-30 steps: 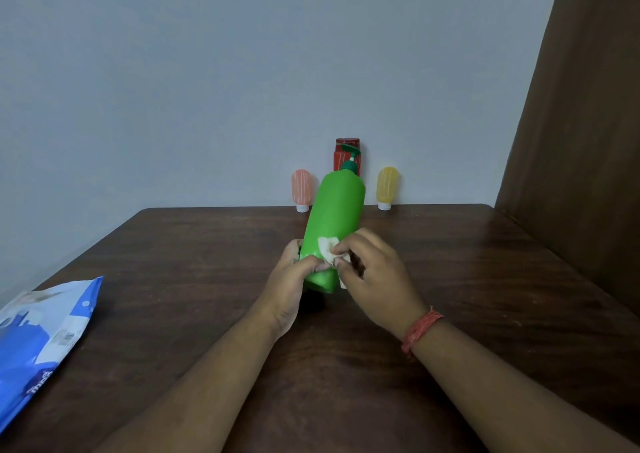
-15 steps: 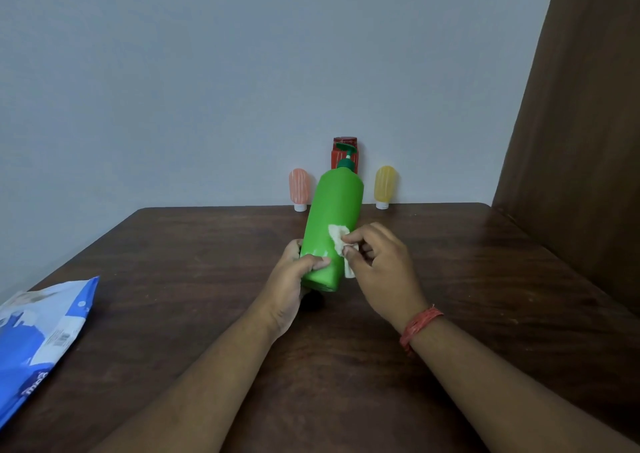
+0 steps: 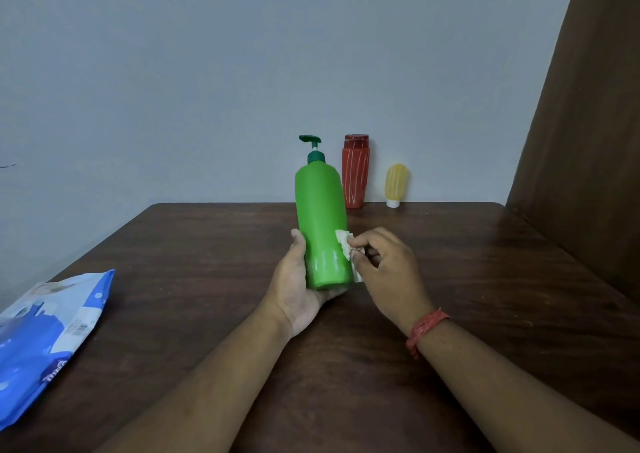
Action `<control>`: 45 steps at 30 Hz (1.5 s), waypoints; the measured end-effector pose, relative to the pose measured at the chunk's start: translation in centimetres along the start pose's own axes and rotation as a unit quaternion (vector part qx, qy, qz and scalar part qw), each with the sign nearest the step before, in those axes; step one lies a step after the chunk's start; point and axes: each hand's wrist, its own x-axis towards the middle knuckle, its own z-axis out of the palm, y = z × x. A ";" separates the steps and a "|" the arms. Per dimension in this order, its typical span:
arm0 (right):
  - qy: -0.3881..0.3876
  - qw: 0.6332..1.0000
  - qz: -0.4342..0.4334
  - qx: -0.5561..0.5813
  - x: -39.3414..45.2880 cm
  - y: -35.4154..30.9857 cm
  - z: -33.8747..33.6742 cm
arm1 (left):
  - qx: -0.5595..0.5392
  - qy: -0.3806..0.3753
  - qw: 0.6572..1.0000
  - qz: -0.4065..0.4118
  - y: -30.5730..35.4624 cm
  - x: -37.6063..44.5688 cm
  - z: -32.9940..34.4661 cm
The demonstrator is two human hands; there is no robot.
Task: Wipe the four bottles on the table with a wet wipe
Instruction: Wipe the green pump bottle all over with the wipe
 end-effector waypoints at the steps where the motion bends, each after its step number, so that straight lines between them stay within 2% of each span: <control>1: -0.008 1.000 -0.020 -0.003 -0.1 -0.3 0.0 | -0.009 0.012 1.000 0.000 0.0 0.2 -0.2; 6: -0.072 0.989 -0.131 -0.010 -0.4 -1.5 -0.1 | -0.035 0.050 0.998 0.021 0.2 0.3 -0.6; 11: 0.022 0.997 -0.070 -0.037 0.1 -0.8 0.0 | -0.008 0.015 1.000 0.019 -0.1 -0.2 0.3; 16: -0.090 0.983 -0.156 -0.039 -0.5 -2.0 0.1 | -0.019 0.012 0.998 0.055 0.0 -0.2 0.0; 20: -0.025 0.988 -0.140 -0.067 -0.1 -1.6 0.1 | -0.001 0.010 1.000 0.027 -0.2 0.1 -0.3; 25: -0.081 0.978 -0.178 -0.071 -0.3 -2.0 -0.4 | -0.027 -0.009 0.998 0.054 -0.1 0.1 -0.4; 29: -0.018 0.986 -0.141 -0.087 0.1 -1.8 -0.1 | -0.005 -0.019 0.998 0.052 -0.6 0.2 -0.3; 32: -0.076 0.983 -0.150 -0.079 -0.1 -2.0 -0.2 | -0.022 -0.020 0.997 0.066 -0.5 0.4 -0.5; 35: -0.170 0.959 -0.211 -0.080 -0.3 -2.2 -0.7 | -0.034 0.007 0.997 0.074 -0.2 0.5 -0.9; 37: -0.166 0.953 -0.234 -0.093 -0.3 -2.3 -0.6 | -0.024 0.024 0.996 0.077 -0.1 0.5 -0.8; 40: -0.071 0.976 -0.184 -0.090 -0.1 -2.3 -0.3 | 0.004 0.026 0.995 0.092 -0.6 0.6 -0.4; 41: -0.063 0.979 -0.174 -0.085 -0.1 -2.3 -0.4 | 0.007 0.027 0.995 0.098 -0.7 0.7 -0.4; 45: -0.156 0.960 -0.227 -0.050 -0.4 -2.5 -0.9 | 0.004 0.046 0.997 0.065 -0.2 0.6 -1.1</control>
